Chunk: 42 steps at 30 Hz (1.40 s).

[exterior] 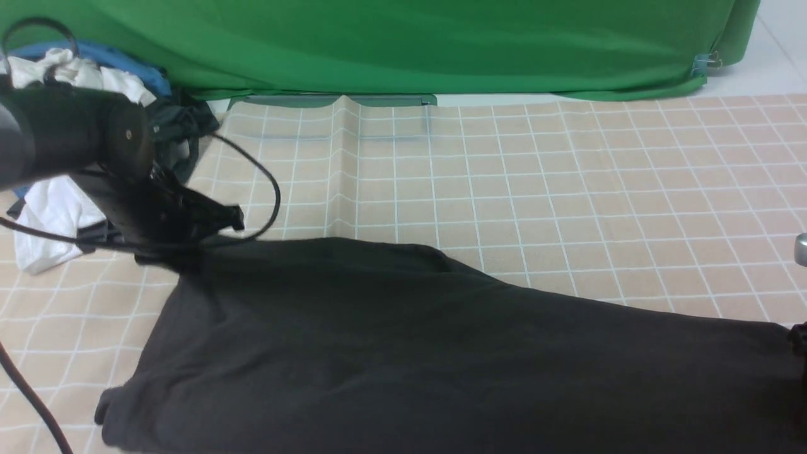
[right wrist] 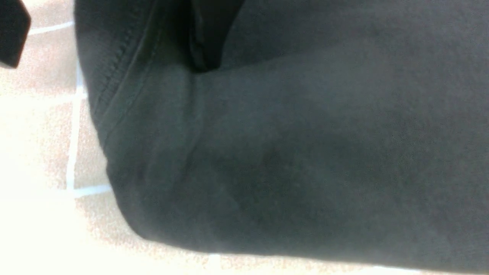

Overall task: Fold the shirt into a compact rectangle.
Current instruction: 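Pull the folded dark garment lengthwise by its ends to straighten it flat on the table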

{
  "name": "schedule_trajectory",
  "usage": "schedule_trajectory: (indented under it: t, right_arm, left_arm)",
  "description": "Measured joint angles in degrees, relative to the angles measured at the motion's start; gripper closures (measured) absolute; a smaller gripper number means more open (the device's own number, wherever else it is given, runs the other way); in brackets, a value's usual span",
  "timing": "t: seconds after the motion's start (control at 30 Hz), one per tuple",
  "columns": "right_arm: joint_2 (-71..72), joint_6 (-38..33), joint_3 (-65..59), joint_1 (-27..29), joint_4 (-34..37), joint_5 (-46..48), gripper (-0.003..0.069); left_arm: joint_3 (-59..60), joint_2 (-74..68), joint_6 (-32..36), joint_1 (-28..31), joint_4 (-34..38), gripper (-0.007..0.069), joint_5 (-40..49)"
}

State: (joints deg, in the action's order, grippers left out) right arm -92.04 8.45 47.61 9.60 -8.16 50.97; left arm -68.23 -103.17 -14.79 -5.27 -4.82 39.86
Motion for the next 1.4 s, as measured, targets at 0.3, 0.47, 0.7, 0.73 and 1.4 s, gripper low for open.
schedule_trajectory:
  t: [0.3,0.47,0.7,0.73,1.4]
  right_arm:
    - [0.0,0.0,0.0,0.0,0.3,-0.9,0.0063]
    - [-0.1,0.0,0.0,0.0,0.5,-1.9,0.0063]
    - [-3.1,-0.6,0.1,0.0,2.6,-2.4,0.006]
    - [-3.5,-0.7,0.4,0.0,3.1,-2.3,0.0058]
    - [-7.3,-5.6,3.6,0.0,8.8,2.3,0.0556]
  left_arm:
    - [-0.3,-0.9,0.0,0.0,1.0,0.0444,-0.8]
    - [-1.9,-1.0,-0.4,0.0,1.1,0.026,0.9]
    - [-8.4,-0.6,-0.4,0.0,1.1,0.0057,9.3]
    - [-9.1,-0.5,-0.4,0.0,1.1,0.0044,10.3]
    - [-11.2,-0.4,-0.4,0.0,1.3,0.0049,13.8]
